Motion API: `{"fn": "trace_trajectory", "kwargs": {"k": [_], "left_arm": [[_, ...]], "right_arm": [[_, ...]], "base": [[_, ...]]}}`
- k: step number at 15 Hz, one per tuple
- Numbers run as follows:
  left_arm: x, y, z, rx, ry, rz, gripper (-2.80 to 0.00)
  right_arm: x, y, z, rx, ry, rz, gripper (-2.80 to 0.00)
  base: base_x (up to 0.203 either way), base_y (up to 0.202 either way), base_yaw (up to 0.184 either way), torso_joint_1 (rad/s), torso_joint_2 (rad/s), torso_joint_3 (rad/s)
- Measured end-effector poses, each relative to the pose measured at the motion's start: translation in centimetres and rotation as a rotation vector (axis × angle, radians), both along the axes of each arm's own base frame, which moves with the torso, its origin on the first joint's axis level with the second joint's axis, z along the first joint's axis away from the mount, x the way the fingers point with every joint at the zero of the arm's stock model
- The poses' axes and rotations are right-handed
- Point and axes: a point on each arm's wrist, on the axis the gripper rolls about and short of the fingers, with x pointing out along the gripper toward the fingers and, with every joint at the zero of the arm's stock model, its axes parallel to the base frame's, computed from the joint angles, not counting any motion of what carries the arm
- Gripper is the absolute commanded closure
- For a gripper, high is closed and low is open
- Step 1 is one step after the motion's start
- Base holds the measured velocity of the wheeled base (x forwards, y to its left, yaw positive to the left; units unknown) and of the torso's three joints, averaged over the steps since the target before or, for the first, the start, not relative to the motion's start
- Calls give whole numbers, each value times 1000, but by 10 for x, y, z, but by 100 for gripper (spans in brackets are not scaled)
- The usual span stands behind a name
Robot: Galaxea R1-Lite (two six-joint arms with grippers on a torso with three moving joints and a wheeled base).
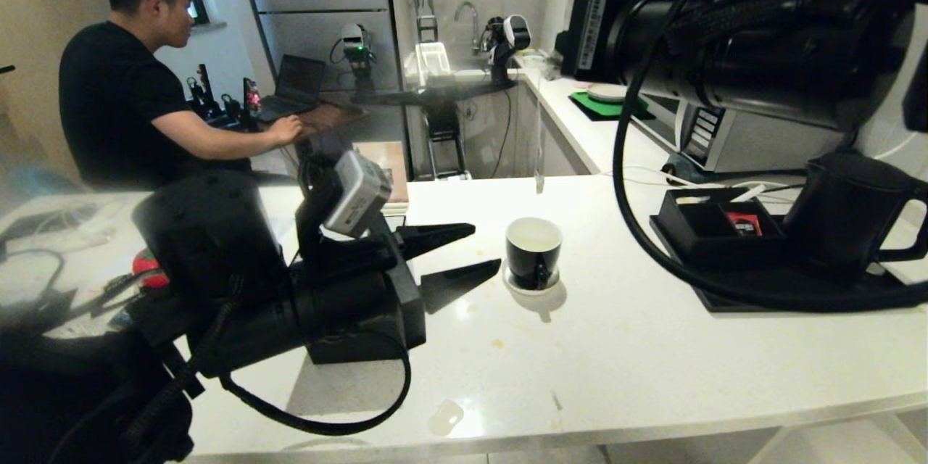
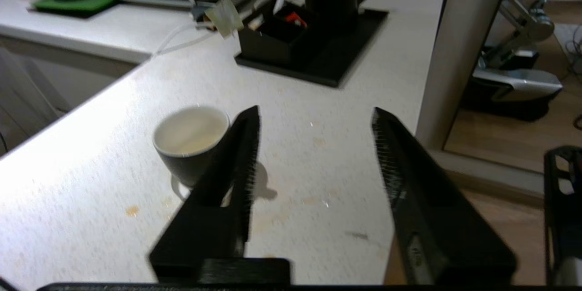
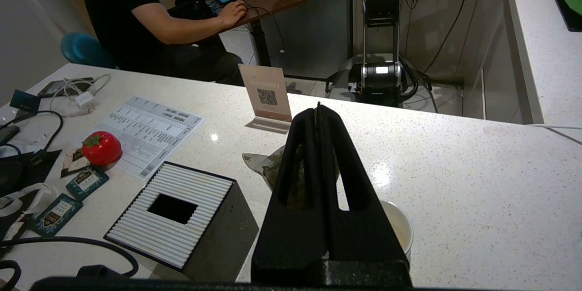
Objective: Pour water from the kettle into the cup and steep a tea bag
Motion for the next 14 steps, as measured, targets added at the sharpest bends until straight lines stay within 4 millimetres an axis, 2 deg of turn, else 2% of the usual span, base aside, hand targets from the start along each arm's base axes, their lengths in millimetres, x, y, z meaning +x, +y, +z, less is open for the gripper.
{"fn": "trace_trajectory", "kwargs": {"k": [7,14], "left_arm": [[22,-14,-1,-30,-34,47,-280],[35,-21,-10,-20,-18,52,-280]], "right_arm": [[-5,7,0,1,-1,26,0],[-8,13,-2,-2,2,48,0]], "base": [[0,0,0,0,0,0],[0,0,0,0,0,0]]}}
